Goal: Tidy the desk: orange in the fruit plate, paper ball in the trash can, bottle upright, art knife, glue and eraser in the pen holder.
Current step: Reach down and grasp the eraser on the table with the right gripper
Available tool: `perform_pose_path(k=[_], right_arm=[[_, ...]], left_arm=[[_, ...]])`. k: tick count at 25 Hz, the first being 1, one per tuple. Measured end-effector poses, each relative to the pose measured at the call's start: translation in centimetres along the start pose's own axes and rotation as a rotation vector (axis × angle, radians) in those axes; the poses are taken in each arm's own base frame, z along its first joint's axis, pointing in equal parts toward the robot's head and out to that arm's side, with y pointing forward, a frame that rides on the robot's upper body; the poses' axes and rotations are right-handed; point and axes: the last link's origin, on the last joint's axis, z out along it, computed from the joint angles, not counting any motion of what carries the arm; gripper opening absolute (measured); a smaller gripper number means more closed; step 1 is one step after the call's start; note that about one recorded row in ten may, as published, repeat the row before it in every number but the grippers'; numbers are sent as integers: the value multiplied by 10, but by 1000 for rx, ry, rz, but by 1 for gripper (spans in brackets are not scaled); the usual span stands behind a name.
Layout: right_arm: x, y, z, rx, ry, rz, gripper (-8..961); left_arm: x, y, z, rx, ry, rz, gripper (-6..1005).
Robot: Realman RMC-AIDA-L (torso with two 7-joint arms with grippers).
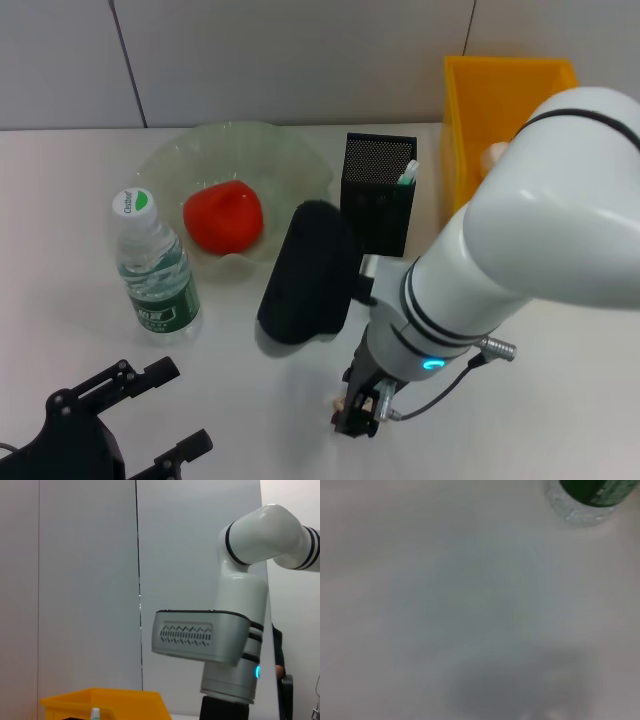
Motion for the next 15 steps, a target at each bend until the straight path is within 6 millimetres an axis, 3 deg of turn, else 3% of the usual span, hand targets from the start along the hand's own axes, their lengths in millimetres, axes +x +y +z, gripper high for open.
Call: perform_pose_path(k=[8,15], right_arm=[[3,-12,-11,12,-11,51,405],[6,-28,-28,51,-23,94,302]], left_arm=[[0,0,0,1,0,-1,670],[0,0,0,-1,0,1,670]])
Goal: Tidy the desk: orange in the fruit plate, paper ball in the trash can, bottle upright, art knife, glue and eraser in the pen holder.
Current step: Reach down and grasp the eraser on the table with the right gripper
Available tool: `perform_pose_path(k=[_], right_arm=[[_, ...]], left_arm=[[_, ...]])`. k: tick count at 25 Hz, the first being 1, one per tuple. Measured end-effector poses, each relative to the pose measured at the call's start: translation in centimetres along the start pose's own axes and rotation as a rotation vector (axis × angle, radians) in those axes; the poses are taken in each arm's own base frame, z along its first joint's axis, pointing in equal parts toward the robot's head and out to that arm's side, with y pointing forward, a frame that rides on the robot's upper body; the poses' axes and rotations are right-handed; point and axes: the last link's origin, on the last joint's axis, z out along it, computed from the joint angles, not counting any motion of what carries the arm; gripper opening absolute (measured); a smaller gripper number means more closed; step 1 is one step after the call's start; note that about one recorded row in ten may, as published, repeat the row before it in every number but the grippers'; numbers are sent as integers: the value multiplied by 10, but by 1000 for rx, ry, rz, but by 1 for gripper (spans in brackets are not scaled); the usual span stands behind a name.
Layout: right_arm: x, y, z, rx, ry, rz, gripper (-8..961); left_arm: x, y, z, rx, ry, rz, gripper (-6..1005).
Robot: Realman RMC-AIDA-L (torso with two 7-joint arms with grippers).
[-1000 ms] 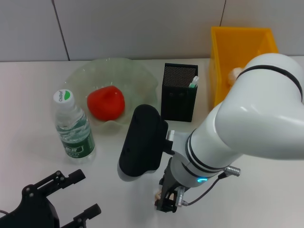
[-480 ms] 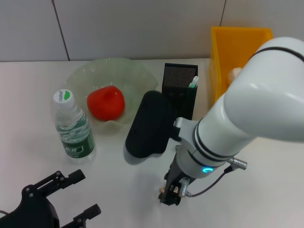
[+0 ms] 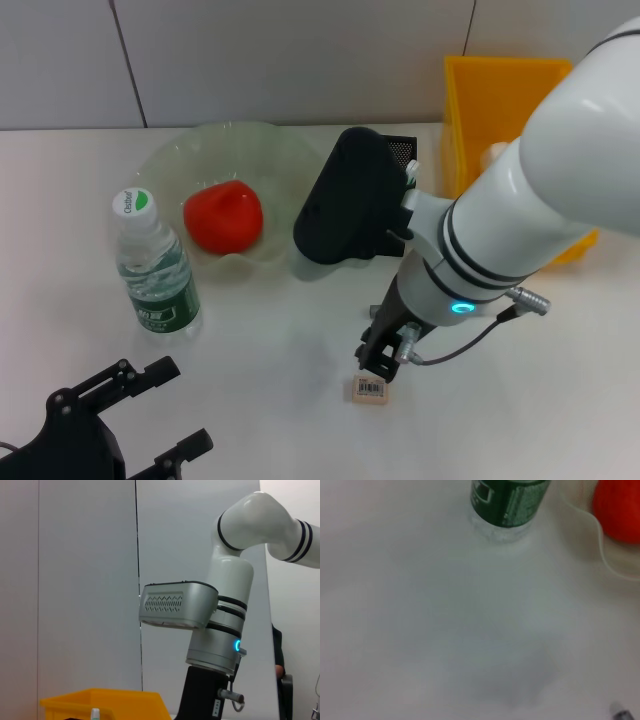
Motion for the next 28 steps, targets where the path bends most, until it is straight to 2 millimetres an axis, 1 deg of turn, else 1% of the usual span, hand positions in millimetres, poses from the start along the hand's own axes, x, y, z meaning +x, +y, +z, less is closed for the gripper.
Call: perform_pose_path(k=[3,5,7,12,17,21,28], right_arm=[[3,1,2,-7,18,-20,257],[5,6,4,-12,47,-63,228],[5,8,4,-11,54,-76,28],[5,7,4,-10,53,-99,193],[6,5,9,-11,58,-96,196],[5,5,12,-15,51,-97,233],[1,12,14,-40,33,-116,284]], left_arm=[[0,0,0,-1,0,0,670],[0,0,0,-2,0,1,670],[0,-1,1,-3,0,2,670],[0,-1,1,-4,1,3,670],[0,0,2,-5,3,2,670],[0,0,2,-5,4,2,670],[0,0,2,-4,4,1,670]])
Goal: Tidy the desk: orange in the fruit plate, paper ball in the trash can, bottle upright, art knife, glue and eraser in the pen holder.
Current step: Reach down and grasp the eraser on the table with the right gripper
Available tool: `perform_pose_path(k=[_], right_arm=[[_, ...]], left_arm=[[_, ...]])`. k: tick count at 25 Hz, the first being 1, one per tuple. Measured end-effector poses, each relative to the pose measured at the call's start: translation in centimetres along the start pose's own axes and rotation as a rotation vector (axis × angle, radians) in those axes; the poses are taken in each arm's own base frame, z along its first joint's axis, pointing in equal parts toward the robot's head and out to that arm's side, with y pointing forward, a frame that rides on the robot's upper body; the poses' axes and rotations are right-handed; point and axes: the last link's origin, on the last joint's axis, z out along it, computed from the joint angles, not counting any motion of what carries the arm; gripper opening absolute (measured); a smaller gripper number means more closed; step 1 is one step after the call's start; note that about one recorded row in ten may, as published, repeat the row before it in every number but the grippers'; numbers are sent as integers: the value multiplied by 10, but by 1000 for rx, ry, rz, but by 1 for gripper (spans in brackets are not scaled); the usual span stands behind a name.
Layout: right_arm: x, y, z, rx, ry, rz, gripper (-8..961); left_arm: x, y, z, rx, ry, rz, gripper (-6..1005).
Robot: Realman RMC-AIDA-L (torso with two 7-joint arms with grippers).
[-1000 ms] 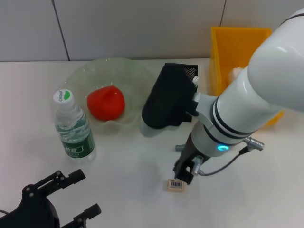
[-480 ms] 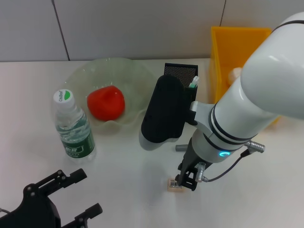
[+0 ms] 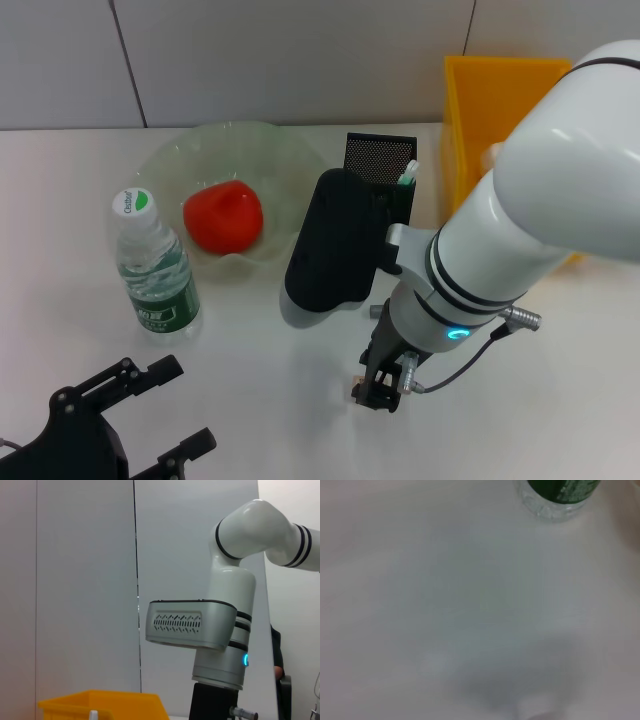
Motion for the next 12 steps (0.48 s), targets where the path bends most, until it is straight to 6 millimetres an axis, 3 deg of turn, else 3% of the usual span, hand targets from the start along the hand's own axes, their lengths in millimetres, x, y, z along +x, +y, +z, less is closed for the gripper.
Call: perform_pose_path(k=[12], right_arm=[[2,-2,4,1,13,8,387]], left_arm=[[0,0,-1,-4,-3,-1,670]])
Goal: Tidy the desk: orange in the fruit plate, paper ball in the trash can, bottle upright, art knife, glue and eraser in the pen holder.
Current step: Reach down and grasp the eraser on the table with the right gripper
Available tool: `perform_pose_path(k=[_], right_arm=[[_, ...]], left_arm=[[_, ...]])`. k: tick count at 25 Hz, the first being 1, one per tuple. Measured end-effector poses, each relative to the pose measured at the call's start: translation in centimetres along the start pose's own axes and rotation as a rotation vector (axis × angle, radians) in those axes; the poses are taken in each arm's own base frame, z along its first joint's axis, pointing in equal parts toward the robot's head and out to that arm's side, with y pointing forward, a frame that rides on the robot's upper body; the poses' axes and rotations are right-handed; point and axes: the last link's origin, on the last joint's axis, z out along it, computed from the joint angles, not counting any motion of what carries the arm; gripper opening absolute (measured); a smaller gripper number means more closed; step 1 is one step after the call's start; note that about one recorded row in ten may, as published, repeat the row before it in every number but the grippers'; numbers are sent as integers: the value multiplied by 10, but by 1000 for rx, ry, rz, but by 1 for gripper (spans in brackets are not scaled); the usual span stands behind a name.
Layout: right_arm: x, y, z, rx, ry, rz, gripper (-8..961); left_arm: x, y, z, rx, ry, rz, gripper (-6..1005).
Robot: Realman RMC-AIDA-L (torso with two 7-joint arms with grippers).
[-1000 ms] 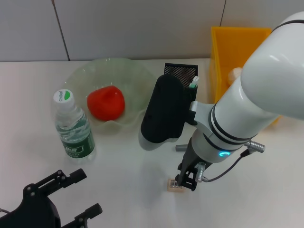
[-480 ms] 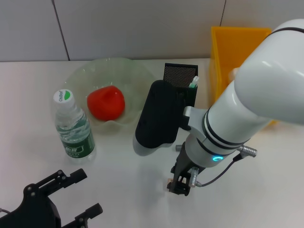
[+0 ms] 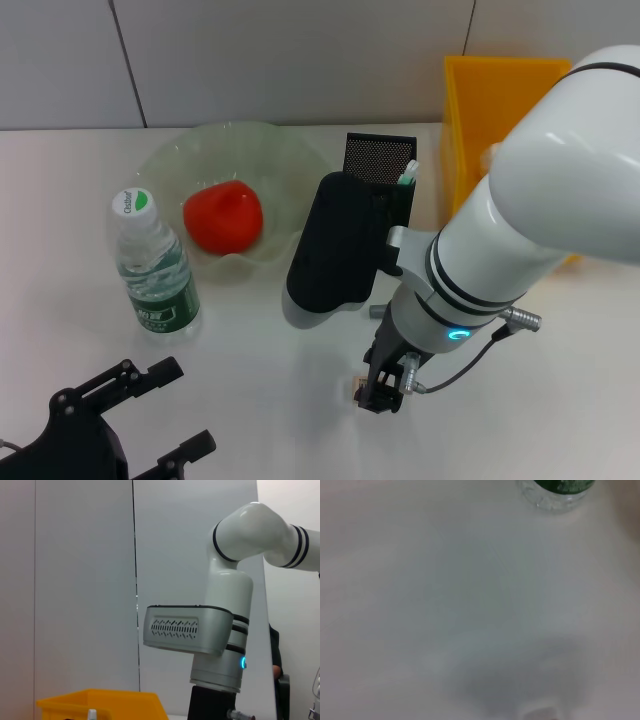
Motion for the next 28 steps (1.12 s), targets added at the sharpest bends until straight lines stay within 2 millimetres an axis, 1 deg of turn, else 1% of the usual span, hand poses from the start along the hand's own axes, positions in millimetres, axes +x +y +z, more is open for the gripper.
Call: perform_pose_path(k=[2,8,28], right_arm=[[0,-1,1,2,0,2,408],[0,-2,4,6,-1,1,404],[2,1,14,3,28,-21,338]], left_arm=[[0,0,0,0,0,0,670],[0,0,0,0,0,0,670],[0,0,0,2,2,0,670]])
